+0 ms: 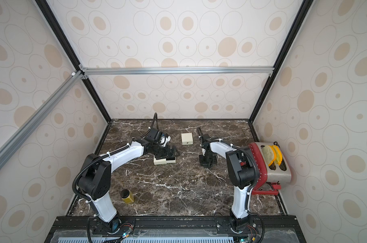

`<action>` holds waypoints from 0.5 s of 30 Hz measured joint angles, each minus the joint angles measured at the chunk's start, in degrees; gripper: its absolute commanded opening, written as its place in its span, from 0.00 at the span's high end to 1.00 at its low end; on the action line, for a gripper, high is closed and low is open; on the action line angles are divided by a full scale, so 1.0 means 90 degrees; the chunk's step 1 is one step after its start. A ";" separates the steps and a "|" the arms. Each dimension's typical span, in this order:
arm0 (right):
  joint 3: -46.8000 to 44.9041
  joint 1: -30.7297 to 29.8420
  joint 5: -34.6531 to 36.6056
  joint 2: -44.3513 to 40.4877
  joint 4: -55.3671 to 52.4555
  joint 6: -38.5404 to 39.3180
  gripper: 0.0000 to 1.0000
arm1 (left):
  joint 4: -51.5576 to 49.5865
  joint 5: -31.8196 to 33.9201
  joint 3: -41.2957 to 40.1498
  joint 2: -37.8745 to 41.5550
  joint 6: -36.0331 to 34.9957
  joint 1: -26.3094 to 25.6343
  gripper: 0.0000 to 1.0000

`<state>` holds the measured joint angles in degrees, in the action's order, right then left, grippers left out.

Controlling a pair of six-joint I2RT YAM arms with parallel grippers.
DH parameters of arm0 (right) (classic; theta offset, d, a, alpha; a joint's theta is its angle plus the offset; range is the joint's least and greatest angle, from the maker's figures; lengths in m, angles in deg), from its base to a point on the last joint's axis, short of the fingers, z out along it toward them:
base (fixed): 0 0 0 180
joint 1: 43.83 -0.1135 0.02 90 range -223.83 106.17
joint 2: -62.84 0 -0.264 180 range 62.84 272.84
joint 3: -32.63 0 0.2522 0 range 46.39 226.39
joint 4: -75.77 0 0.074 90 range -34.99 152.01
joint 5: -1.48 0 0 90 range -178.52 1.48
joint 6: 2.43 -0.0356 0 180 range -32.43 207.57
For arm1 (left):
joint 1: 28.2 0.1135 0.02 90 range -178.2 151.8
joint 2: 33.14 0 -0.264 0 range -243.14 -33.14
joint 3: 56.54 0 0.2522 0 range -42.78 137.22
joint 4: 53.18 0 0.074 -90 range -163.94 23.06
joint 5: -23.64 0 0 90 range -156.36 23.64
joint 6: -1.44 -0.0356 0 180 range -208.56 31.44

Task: Place the earrings into the drawer-style jewelry box
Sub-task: Pick up the earring from the center of the board.

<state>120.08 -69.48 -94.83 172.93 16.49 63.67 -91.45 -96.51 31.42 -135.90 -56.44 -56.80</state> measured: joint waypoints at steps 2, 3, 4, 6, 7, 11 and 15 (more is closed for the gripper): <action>-0.0117 -0.0090 -0.0182 -0.0070 0.0143 0.0053 0.95 | 0.0002 -0.0005 0.0000 0.0000 0.0002 0.0005 0.01; -0.0177 -0.0138 -0.0296 -0.0100 0.0216 0.0080 0.96 | 0.0005 -0.0005 -0.0002 0.0000 0.0002 0.0010 0.01; -0.0238 -0.0182 -0.0423 -0.0136 0.0304 0.0112 0.96 | 0.0015 -0.0015 -0.0010 0.0000 0.0002 0.0012 0.01; -0.0340 -0.0245 -0.0663 -0.0185 0.0476 0.0180 0.97 | 0.0051 -0.0039 -0.0053 0.0000 0.0005 0.0022 0.01; -0.0403 -0.0270 -0.0806 -0.0211 0.0595 0.0219 0.97 | 0.0058 -0.0051 -0.0085 0.0000 0.0005 0.0024 0.01; -0.0712 -0.0323 -0.1338 -0.0369 0.1134 0.0316 0.97 | 0.0056 -0.0097 -0.0172 0.0000 0.0012 0.0022 0.01; -0.1039 -0.0342 -0.1834 -0.0593 0.1722 0.0384 0.96 | 0.0107 -0.0189 -0.0199 0.0002 0.0068 0.0029 0.01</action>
<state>110.73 -72.56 -111.33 167.59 31.99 67.12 -90.49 -98.22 29.62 -135.88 -55.83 -56.54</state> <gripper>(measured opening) 0.080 0.992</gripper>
